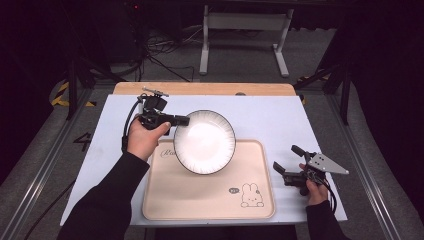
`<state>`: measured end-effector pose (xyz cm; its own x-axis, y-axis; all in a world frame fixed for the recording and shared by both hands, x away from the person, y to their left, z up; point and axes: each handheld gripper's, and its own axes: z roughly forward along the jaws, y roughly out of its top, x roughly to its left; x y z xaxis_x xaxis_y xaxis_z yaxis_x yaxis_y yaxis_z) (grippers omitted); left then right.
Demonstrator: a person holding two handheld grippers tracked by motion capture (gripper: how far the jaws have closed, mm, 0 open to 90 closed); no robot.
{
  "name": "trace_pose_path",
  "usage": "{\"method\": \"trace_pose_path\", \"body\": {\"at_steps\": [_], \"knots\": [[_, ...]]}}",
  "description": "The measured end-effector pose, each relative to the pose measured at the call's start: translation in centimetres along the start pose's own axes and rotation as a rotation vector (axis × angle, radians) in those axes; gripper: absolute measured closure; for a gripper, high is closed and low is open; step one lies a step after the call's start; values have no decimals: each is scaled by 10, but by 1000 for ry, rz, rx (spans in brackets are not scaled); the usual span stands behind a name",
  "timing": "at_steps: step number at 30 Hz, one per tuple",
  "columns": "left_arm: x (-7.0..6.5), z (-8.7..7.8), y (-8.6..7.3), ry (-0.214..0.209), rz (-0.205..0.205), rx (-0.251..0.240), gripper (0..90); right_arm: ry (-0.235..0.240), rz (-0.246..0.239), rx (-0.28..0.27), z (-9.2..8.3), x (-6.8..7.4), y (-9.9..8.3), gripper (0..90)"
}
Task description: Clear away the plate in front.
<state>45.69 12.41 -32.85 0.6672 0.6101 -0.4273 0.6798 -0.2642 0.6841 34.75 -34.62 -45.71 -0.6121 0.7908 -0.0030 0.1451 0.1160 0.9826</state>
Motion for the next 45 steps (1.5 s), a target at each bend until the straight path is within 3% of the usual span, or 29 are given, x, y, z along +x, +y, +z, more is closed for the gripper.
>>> {"method": "trace_pose_path", "body": {"at_steps": [17, 23, 29, 35, 45], "knots": [[-12, 9, -19, -13, 39, 5, 806, 0, -3, 3, 0, 0, 0, 34], [-12, 13, -25, -39, 29, 5, 806, 0, -2, 3, 0, 0, 0, 34], [-17, 18, -30, -33, 48, 12, 805, -1, -3, 2, 0, 0, 0, 34], [-17, 23, -34, -53, 35, 8, 805, 0, -1, 2, 0, 0, 0, 34], [-19, 30, -37, -60, 40, 55, 804, 1, -3, 3, 0, 0, 0, 34]]}}
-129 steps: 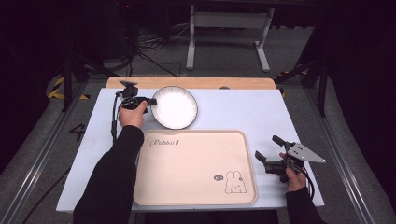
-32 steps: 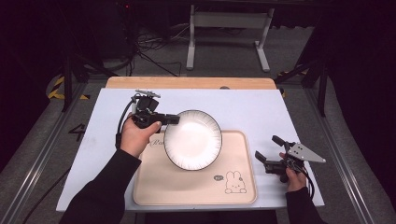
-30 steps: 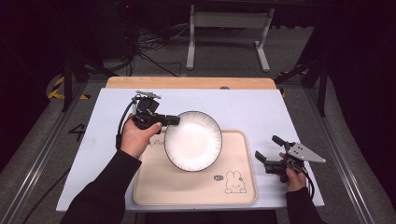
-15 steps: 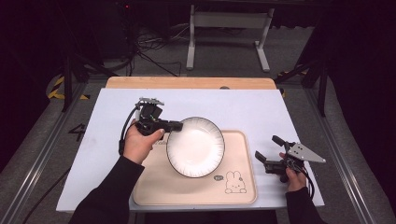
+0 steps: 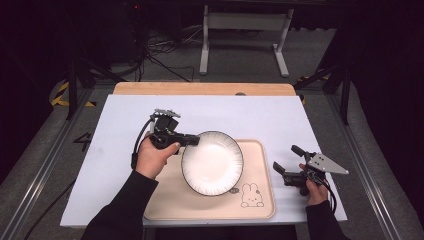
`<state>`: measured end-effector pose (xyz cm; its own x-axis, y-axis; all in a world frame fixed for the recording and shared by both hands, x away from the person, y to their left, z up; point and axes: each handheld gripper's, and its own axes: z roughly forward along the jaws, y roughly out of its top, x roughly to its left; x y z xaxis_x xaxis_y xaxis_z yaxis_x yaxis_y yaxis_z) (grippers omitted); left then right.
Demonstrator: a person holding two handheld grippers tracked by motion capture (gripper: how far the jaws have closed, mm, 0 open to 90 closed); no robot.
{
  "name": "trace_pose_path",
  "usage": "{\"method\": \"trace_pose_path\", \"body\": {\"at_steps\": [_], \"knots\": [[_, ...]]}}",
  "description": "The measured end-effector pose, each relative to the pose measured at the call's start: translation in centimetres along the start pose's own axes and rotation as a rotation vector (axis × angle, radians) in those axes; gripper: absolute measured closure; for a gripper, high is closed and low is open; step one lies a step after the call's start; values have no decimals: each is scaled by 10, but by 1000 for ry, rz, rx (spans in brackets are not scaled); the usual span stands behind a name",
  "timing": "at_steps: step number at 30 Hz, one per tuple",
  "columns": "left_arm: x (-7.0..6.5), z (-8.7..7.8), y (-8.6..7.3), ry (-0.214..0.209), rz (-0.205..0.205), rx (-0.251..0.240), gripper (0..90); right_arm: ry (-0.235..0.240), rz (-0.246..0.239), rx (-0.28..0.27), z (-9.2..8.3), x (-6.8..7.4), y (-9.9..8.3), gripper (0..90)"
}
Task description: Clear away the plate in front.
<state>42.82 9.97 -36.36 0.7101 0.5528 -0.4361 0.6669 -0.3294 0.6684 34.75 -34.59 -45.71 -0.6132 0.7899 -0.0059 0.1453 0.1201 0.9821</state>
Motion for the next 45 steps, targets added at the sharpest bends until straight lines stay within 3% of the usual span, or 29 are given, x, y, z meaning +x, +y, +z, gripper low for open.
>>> {"method": "trace_pose_path", "body": {"at_steps": [16, 37, 45], "knots": [[4, 13, -6, -7, -4, 70, 798, 0, 0, 0, 0, 0, 0, 34], [19, 23, -11, -32, -68, 114, 802, 0, -3, 2, 0, 0, 0, 34], [32, 28, -16, -32, -110, 127, 813, 0, -2, 0, 0, 0, 0, 34]]}}
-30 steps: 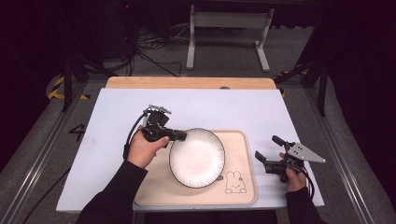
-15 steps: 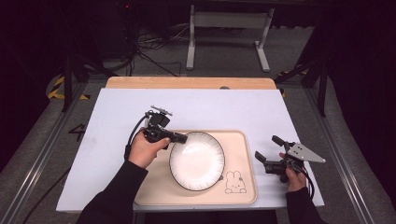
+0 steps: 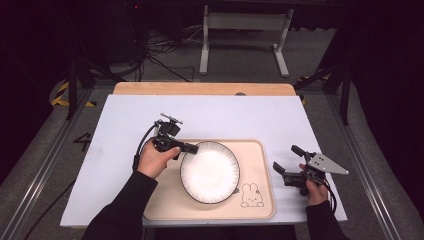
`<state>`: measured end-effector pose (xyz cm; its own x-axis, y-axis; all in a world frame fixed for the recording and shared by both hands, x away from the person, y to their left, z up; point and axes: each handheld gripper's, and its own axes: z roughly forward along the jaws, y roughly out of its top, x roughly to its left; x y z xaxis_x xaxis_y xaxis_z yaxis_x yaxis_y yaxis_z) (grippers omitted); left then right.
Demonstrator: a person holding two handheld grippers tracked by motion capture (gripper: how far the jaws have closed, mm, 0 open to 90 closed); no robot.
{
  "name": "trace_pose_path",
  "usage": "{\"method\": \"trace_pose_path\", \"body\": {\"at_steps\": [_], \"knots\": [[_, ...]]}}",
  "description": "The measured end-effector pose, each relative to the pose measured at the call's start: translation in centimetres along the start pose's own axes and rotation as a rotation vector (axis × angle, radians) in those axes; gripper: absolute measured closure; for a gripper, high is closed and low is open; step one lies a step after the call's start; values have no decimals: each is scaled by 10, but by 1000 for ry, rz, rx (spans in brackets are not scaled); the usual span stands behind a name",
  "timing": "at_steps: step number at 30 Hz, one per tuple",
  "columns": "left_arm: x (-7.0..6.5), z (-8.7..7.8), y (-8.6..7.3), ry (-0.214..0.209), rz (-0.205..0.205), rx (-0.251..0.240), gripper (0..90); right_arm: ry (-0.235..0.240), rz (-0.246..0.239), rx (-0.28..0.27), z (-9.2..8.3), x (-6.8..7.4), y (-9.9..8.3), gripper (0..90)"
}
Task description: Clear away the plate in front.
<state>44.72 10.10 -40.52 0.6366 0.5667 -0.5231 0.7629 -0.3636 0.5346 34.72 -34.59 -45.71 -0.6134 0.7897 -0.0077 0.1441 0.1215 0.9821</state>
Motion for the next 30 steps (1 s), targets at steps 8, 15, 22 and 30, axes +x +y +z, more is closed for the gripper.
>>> {"method": "trace_pose_path", "body": {"at_steps": [8, 15, 22, 30], "knots": [[15, 7, -4, -4, -48, 17, 823, -1, -1, -1, 0, 0, 0, 34], [25, 13, -7, 1, -75, 32, 816, 0, 1, -3, 0, 0, 0, 34], [26, 17, -10, 6, -77, 40, 779, 0, 1, -2, 0, 0, 0, 34], [29, 21, -12, 8, -70, 52, 729, 1, 1, -1, 0, 0, 0, 34]]}}
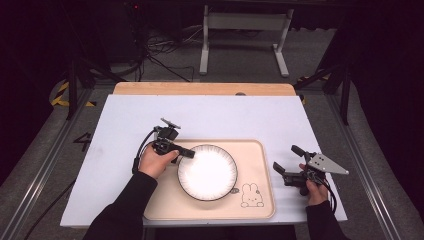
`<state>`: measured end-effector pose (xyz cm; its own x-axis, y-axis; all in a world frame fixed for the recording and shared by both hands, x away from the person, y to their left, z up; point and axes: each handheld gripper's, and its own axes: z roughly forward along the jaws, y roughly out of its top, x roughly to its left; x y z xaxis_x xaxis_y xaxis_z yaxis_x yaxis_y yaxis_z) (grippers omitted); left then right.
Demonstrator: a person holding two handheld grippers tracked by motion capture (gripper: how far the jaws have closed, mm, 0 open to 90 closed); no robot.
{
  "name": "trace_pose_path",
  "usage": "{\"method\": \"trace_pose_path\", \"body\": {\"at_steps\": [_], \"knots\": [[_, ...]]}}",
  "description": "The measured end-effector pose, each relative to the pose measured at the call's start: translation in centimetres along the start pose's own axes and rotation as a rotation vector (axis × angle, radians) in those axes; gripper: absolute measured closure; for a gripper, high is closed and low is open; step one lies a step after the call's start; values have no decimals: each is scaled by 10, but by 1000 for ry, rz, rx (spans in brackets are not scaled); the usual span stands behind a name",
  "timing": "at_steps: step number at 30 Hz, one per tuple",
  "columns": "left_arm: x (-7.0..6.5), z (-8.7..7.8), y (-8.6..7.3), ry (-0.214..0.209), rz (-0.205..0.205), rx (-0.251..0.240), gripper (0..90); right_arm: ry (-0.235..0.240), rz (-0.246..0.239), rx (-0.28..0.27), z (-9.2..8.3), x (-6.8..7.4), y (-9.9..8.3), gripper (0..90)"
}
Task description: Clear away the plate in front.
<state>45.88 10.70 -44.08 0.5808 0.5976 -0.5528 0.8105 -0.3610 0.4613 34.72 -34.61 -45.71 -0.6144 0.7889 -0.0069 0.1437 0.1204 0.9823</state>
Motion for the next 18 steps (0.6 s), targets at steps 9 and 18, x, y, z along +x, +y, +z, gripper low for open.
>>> {"method": "trace_pose_path", "body": {"at_steps": [9, 18], "knots": [[-6, -6, 0, 29, 72, -97, 459, 7, 2, 4, 1, -1, 0, 34], [-14, -22, -7, 53, 133, -194, 364, 17, 3, 13, 1, -1, 1, 34]]}}
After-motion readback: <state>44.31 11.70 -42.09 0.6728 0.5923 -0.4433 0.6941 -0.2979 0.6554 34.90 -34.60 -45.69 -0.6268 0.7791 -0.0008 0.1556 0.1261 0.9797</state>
